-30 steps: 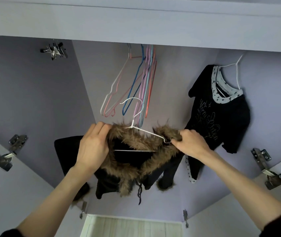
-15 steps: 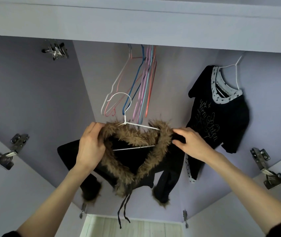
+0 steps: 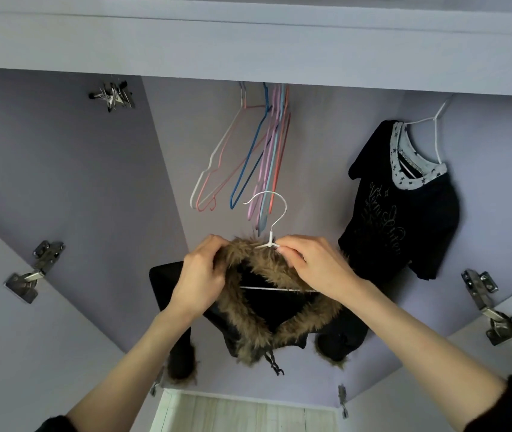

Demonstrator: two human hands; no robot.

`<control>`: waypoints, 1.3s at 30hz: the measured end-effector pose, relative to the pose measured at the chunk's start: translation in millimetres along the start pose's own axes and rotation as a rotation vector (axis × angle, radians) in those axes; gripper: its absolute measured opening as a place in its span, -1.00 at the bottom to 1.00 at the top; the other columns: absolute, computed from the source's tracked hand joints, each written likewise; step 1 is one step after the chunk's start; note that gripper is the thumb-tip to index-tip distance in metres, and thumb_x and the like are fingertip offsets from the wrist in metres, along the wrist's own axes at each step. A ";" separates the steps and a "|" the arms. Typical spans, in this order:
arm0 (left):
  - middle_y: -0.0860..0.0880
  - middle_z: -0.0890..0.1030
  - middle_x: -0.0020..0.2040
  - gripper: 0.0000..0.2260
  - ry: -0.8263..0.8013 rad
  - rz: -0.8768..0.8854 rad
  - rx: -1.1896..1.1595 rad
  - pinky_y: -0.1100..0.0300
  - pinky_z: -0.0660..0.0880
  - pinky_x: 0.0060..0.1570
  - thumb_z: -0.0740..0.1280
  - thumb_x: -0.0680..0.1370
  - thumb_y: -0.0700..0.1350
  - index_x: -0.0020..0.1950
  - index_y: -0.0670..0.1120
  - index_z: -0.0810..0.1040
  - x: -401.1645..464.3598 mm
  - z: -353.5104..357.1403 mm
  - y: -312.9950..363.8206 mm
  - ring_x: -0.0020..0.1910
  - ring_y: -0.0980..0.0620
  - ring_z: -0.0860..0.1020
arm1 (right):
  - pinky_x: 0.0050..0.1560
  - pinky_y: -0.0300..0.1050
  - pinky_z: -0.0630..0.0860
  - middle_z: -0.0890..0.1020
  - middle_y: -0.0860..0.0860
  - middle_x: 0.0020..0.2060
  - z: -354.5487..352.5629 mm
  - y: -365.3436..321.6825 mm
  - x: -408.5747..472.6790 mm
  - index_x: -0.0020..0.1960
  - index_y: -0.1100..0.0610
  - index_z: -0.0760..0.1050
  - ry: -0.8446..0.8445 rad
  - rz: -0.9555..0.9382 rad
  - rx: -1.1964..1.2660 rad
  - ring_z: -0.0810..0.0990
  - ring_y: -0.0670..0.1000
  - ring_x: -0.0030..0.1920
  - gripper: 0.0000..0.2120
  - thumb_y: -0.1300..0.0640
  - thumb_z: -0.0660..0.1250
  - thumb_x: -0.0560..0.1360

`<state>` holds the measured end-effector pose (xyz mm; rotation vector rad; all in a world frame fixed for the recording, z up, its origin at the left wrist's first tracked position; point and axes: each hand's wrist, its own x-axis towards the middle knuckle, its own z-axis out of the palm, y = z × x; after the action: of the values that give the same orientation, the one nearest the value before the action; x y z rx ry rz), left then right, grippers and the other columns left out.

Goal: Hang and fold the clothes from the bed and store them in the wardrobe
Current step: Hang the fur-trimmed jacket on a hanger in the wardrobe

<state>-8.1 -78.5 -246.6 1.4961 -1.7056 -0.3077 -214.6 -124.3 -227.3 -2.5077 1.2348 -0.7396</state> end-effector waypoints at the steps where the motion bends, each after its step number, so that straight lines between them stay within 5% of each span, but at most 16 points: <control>1: 0.00 0.51 -0.14 -0.87 0.003 -0.008 0.022 0.51 0.33 -0.16 0.30 0.48 -0.40 -0.06 -0.22 0.55 -0.4 -0.7 -0.2 -0.18 0.05 0.49 | -0.19 -0.16 0.45 0.64 -0.08 -0.16 1.6 0.2 -2.3 0.10 0.09 0.59 -0.007 0.012 0.018 0.58 -0.04 -0.17 -0.80 0.10 0.22 0.59; 4: -0.09 0.49 -0.10 -0.88 0.060 -0.083 0.194 0.14 0.42 -0.11 0.30 0.47 -0.40 -0.06 -0.23 0.54 0.6 -11.5 -8.3 -0.12 -0.11 0.48 | -0.07 -0.03 0.52 0.67 -0.01 -0.10 -0.9 6.4 -9.7 0.10 0.11 0.60 -0.042 0.078 0.065 0.61 0.02 -0.09 -0.80 0.12 0.22 0.59; 7: -0.16 0.46 0.01 -0.84 0.049 -0.182 0.418 -0.03 0.43 -0.20 0.27 0.48 -0.37 0.04 -0.23 0.51 3.6 -22.9 -10.2 -0.09 -0.21 0.48 | -0.16 -0.18 0.49 0.65 -0.06 -0.12 -2.9 7.2 -10.7 0.11 0.07 0.60 -0.106 0.054 0.041 0.57 -0.07 -0.17 -0.79 0.09 0.21 0.59; 12: -0.19 0.44 0.04 -0.75 0.087 -0.211 0.598 0.05 0.32 -0.32 0.31 0.45 -0.31 0.12 -0.20 0.49 13.3 -34.7 -12.4 -0.06 -0.24 0.46 | -0.33 -0.23 0.27 0.50 -0.13 -0.28 -7.6 2.8 -0.7 -0.01 0.06 0.55 -0.174 0.024 -0.037 0.40 -0.13 -0.35 -0.81 0.09 0.16 0.61; 17: -0.05 0.51 -0.10 -0.81 0.030 -0.146 0.239 0.04 0.51 -0.11 0.36 0.46 -0.28 0.07 -0.19 0.56 8.3 -36.4 -23.3 -0.17 -0.14 0.55 | -0.21 -0.15 0.38 0.49 -0.12 -0.32 -14.6 10.9 3.1 -0.04 0.13 0.53 -0.125 0.158 0.070 0.48 -0.06 -0.27 -0.80 0.17 0.13 0.61; 20: -0.03 0.53 -0.11 -0.80 -0.019 -0.076 0.115 0.07 0.56 -0.02 0.38 0.49 -0.26 0.11 -0.22 0.58 1.8 -30.5 -27.7 -0.16 0.01 0.54 | -0.25 -0.36 0.33 0.50 -0.12 -0.35 -16.5 9.4 2.7 -0.08 0.17 0.54 -0.091 0.203 0.226 0.45 -0.18 -0.32 -0.81 0.23 0.16 0.60; 23: -0.14 0.55 0.06 -0.66 -0.095 0.060 0.247 0.05 0.45 0.08 0.40 0.47 -0.28 0.24 -0.22 0.53 -0.5 -25.9 -31.4 0.03 -0.14 0.51 | -0.31 -0.39 0.36 0.52 -0.07 -0.33 -25.0 8.0 1.6 -0.07 0.12 0.55 -0.129 0.219 0.326 0.43 -0.19 -0.41 -0.80 0.21 0.17 0.60; 28: -0.14 0.57 0.05 -0.62 -0.005 0.181 0.377 -0.07 0.45 -0.05 0.46 0.43 -0.26 0.24 -0.17 0.55 5.3 -19.2 -18.1 -0.02 -0.20 0.54 | -0.25 -0.24 0.47 0.53 -0.02 -0.30 -51.5 13.1 -1.8 -0.10 0.07 0.54 -0.188 0.220 0.396 0.47 -0.14 -0.44 -0.78 0.24 0.15 0.60; 32: -0.12 0.58 0.06 -0.68 0.031 0.176 0.412 0.01 0.34 -0.06 0.42 0.46 -0.24 0.21 -0.13 0.58 14.8 -18.4 -12.1 0.01 -0.18 0.50 | -0.24 -0.24 0.52 0.56 0.01 -0.32 -73.1 25.3 -10.4 -0.13 0.08 0.55 -0.170 0.230 0.472 0.51 -0.10 -0.35 -0.76 0.27 0.16 0.59; 39: -0.11 0.55 -0.08 -0.81 -0.160 0.224 0.129 0.33 0.37 -0.06 0.29 0.51 -0.39 0.07 -0.22 0.58 20.9 -0.7 1.1 -0.09 -0.04 0.55 | -0.31 -0.20 0.52 0.58 0.04 -0.37 -83.2 41.6 -22.8 -0.13 0.13 0.54 -0.207 0.297 0.518 0.57 -0.03 -0.37 -0.76 0.28 0.15 0.60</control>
<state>-7.3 -96.9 -236.7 1.3842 -2.0339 -0.2056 -299.1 -131.6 -182.8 -1.8823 1.1316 -0.6101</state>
